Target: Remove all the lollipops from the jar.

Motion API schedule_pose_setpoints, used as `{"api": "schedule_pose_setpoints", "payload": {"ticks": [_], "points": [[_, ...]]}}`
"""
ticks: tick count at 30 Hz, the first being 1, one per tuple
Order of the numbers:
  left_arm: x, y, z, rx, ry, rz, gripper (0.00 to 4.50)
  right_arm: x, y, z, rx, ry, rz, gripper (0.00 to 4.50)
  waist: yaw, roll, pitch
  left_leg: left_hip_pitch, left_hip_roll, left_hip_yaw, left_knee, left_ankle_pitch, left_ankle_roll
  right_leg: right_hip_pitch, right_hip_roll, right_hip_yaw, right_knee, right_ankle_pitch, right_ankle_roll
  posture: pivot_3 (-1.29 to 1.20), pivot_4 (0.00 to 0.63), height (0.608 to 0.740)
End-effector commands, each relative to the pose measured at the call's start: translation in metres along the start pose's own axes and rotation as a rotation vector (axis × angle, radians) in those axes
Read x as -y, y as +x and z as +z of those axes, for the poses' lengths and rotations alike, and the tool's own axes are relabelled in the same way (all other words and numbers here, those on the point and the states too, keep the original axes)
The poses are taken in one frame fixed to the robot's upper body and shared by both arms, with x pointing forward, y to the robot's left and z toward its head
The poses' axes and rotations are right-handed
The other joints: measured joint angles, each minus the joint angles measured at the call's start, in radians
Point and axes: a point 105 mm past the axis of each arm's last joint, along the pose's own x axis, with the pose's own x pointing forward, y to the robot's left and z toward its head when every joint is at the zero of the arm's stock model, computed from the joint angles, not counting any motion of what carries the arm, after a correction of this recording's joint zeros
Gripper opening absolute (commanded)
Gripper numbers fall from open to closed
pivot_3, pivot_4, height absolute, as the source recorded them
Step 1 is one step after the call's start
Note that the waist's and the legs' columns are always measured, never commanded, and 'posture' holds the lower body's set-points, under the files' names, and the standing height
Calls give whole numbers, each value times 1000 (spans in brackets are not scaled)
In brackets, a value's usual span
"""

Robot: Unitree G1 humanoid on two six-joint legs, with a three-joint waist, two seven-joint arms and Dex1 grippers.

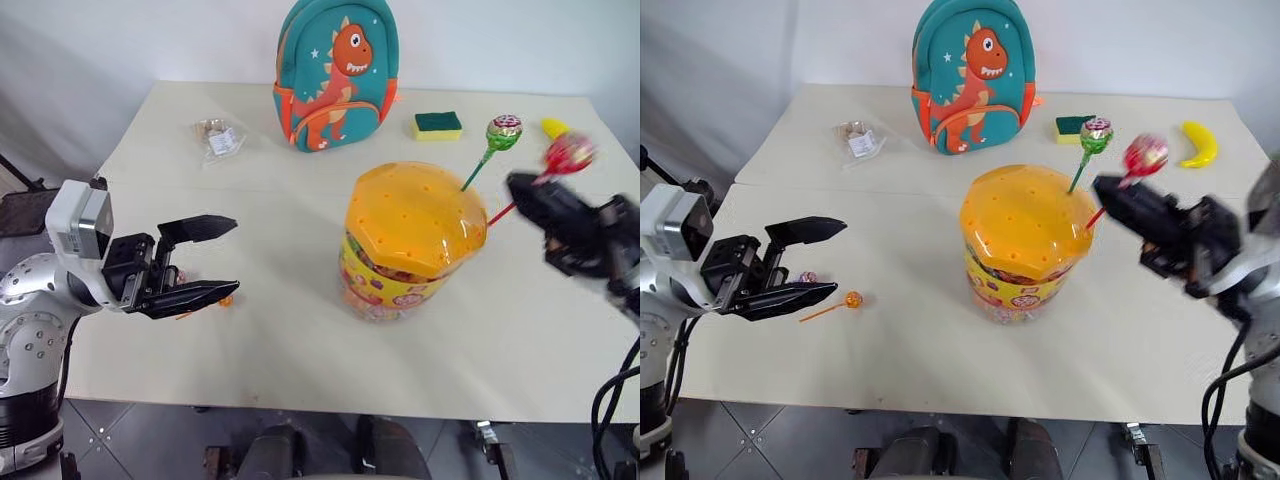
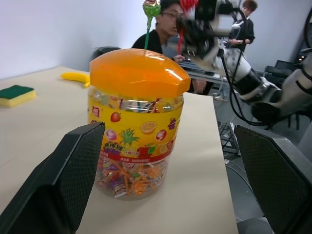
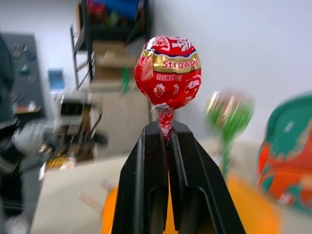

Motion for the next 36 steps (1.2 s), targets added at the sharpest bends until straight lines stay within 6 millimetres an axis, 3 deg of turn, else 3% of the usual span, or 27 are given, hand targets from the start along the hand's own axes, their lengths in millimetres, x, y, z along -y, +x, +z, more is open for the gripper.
{"api": "schedule_pose_setpoints", "payload": {"ticks": [1,4,8,14,16,20,24,28,32,36], "points": [[1,5,6,-2,56,-37,4500,27,-25,27,4,-64,-219,25,2,0,0,0,0,0,0,0,0,0,0,0,0,0,0,0,150,740],[0,8,1,-45,88,-58,4500,54,-62,18,-188,-97,-434,25,6,0,0,-1,-1,0,0,0,1,2,-1,-1,-2,0,0,0,150,740],[0,11,-6,-71,102,-93,4500,89,-130,-25,-592,-101,-788,25,1,0,0,0,-1,1,0,0,2,4,0,-1,-6,2,3,0,150,740],[2,15,-13,-77,86,-142,4500,90,-214,-84,-1119,-58,-990,25,-5,1,1,1,0,4,0,1,2,4,1,0,-6,2,3,0,150,740],[2,14,-15,-84,82,-146,4500,88,-231,-94,-1208,-33,-1035,25,-5,2,1,2,0,4,0,1,2,4,1,0,-6,2,3,0,150,740],[1,13,-16,-84,84,-142,4500,82,-246,-108,-1268,8,-1047,25,-3,2,1,2,0,4,0,1,2,4,2,-1,-6,2,3,0,150,740],[0,11,-14,-85,90,-132,4500,78,-243,-107,-1244,38,-1024,1035,-1,2,1,2,1,4,0,1,2,5,3,-1,-6,2,3,0,150,740],[-4,5,-11,-84,93,-95,4500,85,-218,-72,-1080,-111,-899,2344,2,3,1,2,0,2,0,1,2,6,4,-1,-8,2,3,0,150,740],[-8,-3,-7,-50,79,-41,4500,71,-150,-31,-720,-224,-570,2344,-1,3,2,2,2,3,0,1,1,7,11,-1,-9,3,5,0,150,740],[-14,-5,-2,24,55,11,4500,45,-85,-32,-534,-168,-314,2344,-9,3,2,6,7,3,0,-1,-2,10,13,2,-9,2,4,0,150,740]]}}
